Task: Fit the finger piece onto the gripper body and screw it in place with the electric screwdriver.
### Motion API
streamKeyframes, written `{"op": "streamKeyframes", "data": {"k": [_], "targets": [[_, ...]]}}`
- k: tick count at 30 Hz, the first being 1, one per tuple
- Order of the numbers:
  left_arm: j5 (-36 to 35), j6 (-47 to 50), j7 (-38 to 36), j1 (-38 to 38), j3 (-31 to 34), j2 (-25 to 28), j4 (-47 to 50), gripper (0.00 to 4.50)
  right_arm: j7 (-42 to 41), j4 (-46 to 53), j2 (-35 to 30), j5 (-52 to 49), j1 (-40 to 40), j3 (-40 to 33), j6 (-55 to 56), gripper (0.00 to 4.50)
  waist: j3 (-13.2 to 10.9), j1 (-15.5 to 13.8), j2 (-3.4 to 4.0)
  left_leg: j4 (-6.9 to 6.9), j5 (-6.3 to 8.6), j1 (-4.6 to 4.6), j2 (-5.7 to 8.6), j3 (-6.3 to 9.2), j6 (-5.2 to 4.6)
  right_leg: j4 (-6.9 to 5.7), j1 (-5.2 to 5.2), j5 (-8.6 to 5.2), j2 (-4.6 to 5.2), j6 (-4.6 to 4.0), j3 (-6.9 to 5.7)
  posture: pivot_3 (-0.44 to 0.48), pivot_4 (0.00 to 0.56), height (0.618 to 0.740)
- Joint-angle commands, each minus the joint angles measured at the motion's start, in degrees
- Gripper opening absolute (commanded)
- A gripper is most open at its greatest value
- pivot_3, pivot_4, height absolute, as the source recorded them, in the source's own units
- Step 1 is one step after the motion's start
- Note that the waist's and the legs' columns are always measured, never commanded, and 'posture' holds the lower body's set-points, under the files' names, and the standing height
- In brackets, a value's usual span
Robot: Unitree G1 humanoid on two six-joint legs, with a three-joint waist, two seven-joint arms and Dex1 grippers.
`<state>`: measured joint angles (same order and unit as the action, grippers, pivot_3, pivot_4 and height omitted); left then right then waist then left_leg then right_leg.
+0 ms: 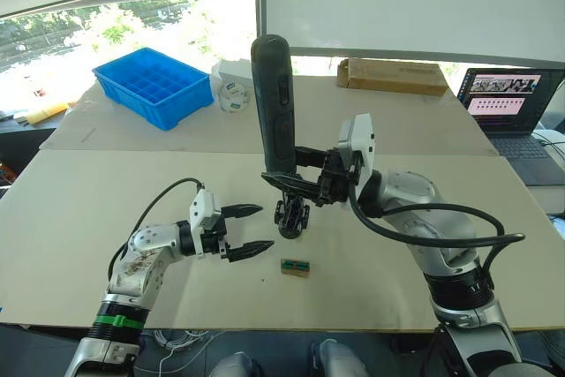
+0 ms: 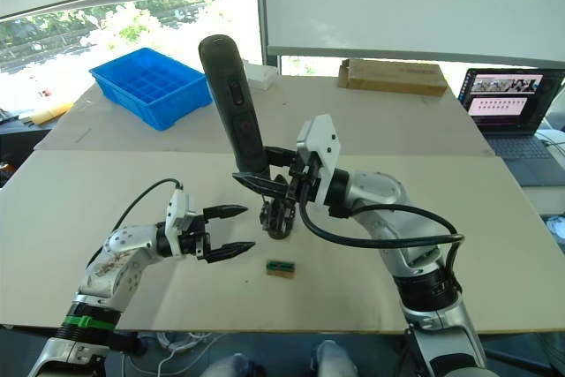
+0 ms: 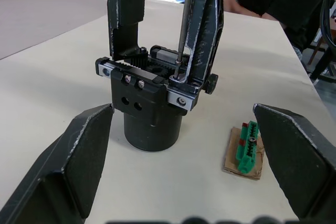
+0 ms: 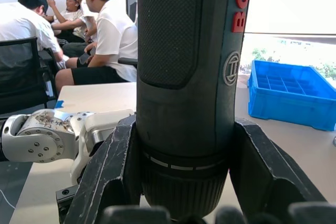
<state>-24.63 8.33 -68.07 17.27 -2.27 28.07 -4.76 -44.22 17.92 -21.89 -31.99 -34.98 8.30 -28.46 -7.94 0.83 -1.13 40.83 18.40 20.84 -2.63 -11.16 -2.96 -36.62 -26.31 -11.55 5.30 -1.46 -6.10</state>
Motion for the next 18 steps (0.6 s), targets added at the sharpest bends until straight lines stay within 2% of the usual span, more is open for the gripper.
{"op": "streamKeyframes", "data": {"k": [1, 18], "targets": [[0.1, -1.1, 0.2, -0.2, 0.1, -0.1, 1.2, 4.5, 0.0, 1.2, 0.3, 0.2, -0.5, -1.0, 1.0, 1.91, 0.0, 0.0, 0.0, 0.0, 0.0, 0.0, 0.0, 0.0, 0.0, 0.0, 0.0, 0.0, 0.0, 0.0, 0.0, 0.0, 0.15, 0.74], [1.5, -1.0, 1.3, 0.1, -0.3, -0.6, 0.7, 4.5, -0.3, 0.1, 1.6, 1.1, -1.0, -1.1, 1.3, 1.91, 0.0, 0.0, 0.0, 0.0, 0.0, 0.01, 0.0, 0.0, 0.0, 0.0, -0.01, 0.0, 0.0, 0.0, -0.01, 0.0, 0.15, 0.74]]}}
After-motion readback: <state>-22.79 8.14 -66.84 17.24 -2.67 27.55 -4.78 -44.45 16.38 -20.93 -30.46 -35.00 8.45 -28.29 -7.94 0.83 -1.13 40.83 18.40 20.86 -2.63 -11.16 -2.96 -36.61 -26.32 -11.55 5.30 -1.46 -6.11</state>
